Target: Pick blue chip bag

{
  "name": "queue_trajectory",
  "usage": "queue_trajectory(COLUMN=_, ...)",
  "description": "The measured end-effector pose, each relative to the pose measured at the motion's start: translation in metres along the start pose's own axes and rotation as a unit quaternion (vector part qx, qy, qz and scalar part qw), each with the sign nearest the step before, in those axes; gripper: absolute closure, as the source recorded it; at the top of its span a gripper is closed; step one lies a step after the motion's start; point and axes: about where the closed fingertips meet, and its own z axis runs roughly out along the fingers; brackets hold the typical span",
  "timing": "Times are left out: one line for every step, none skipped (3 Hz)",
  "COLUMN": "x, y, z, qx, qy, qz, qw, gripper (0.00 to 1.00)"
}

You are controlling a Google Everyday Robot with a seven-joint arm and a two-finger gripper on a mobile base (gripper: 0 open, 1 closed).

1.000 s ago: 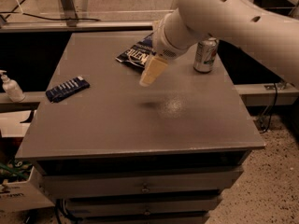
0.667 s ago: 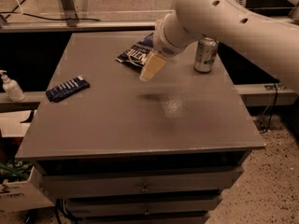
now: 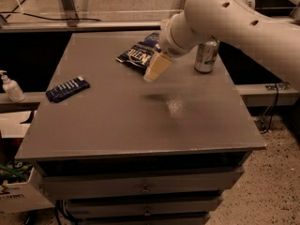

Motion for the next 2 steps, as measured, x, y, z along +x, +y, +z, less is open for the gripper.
queue_trajectory(x=0.014, y=-0.020, z=0.004, qx=0.017, qy=-0.022, qz=0.028, qw=0.9992, gripper=0.00)
queue_trajectory(x=0.025, y=-0.044, z=0.017, qx=0.028, qy=-0.037, qz=0.056, qw=0.9973, gripper=0.00)
